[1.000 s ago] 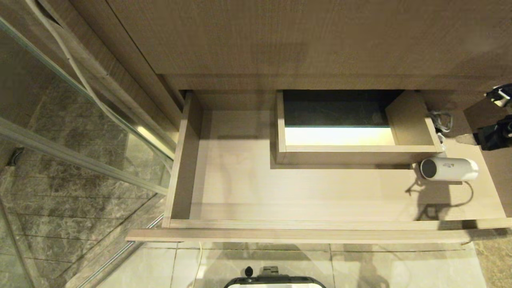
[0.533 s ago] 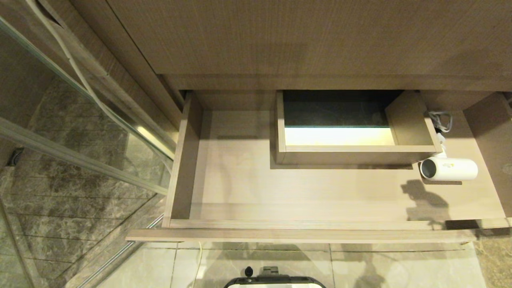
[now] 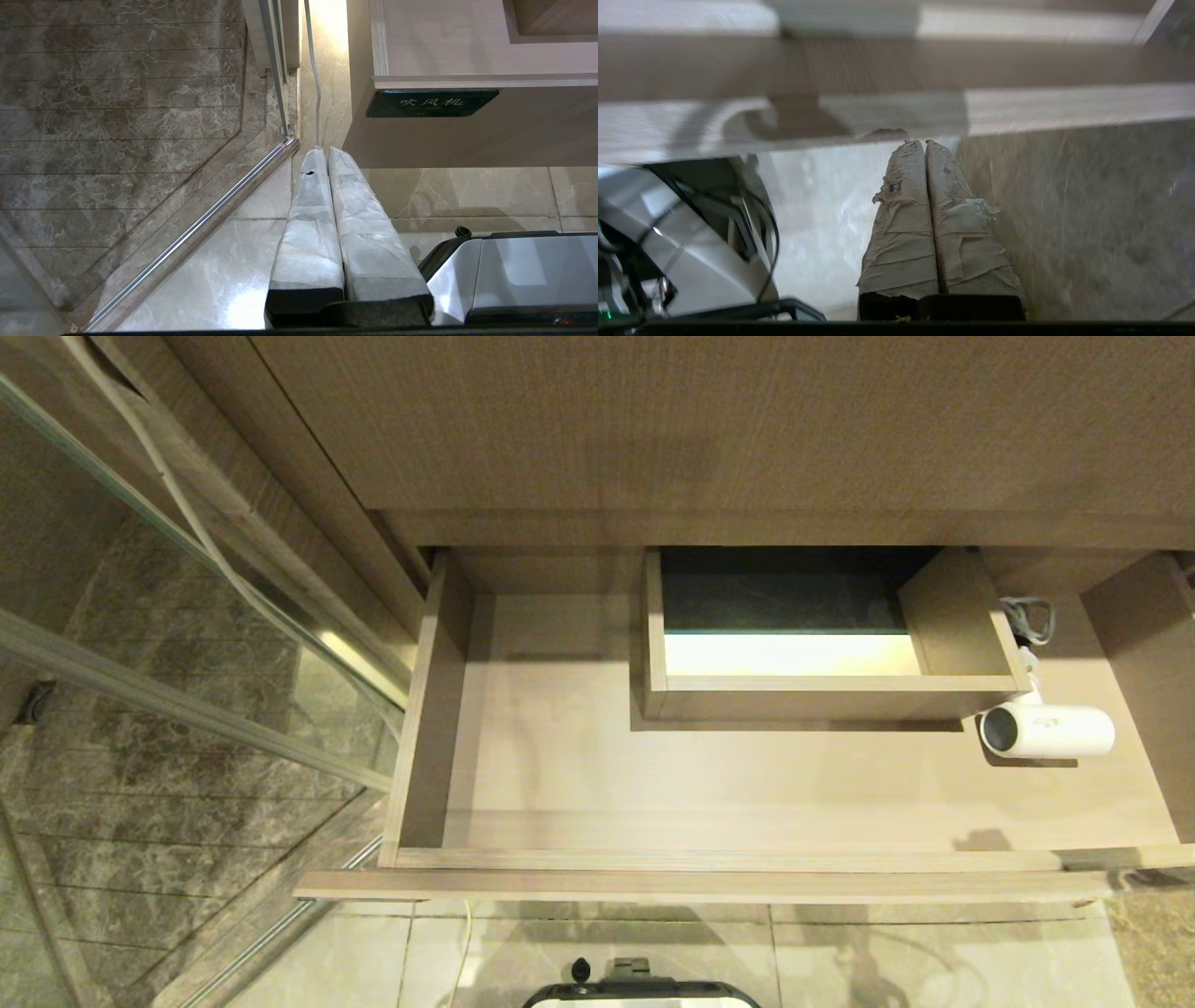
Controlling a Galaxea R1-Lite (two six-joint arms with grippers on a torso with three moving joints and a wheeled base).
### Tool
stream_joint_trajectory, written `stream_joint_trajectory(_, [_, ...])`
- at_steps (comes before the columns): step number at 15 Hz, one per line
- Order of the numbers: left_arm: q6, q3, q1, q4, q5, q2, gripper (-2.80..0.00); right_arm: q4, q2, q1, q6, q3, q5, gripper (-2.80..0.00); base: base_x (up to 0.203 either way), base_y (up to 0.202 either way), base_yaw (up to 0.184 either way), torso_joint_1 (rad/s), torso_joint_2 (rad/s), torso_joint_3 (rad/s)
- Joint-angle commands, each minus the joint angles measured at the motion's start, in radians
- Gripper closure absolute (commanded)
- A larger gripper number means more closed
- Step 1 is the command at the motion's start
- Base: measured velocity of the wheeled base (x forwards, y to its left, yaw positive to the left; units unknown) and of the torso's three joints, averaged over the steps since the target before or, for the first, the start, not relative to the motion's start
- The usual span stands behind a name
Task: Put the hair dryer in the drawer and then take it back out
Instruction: Close the drawer
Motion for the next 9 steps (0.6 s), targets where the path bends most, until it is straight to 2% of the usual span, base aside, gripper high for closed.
stream_joint_trajectory(1, [0.000,0.002,0.000,0.000,0.000,0.000,0.00,0.008,0.053,0.001,-0.007,0.010,-0.019,0.00,0.000,0.000,0.000,0.000,0.00,0.000])
stream_joint_trajectory(4, [0.000,0.000,0.000,0.000,-0.001,0.000,0.00,0.009,0.090,0.001,-0.015,0.011,-0.028,0.00,0.000,0.000,0.000,0.000,0.00,0.000])
stream_joint_trajectory(6, [0.000,0.000,0.000,0.000,-0.001,0.000,0.00,0.049,0.118,0.001,-0.040,0.013,-0.079,0.00,0.000,0.000,0.000,0.000,0.00,0.000])
stream_joint_trajectory(9, [0.000,0.000,0.000,0.000,0.001,0.000,0.00,0.045,0.172,0.003,-0.043,0.007,-0.085,0.00,0.000,0.000,0.000,0.000,0.00,0.000])
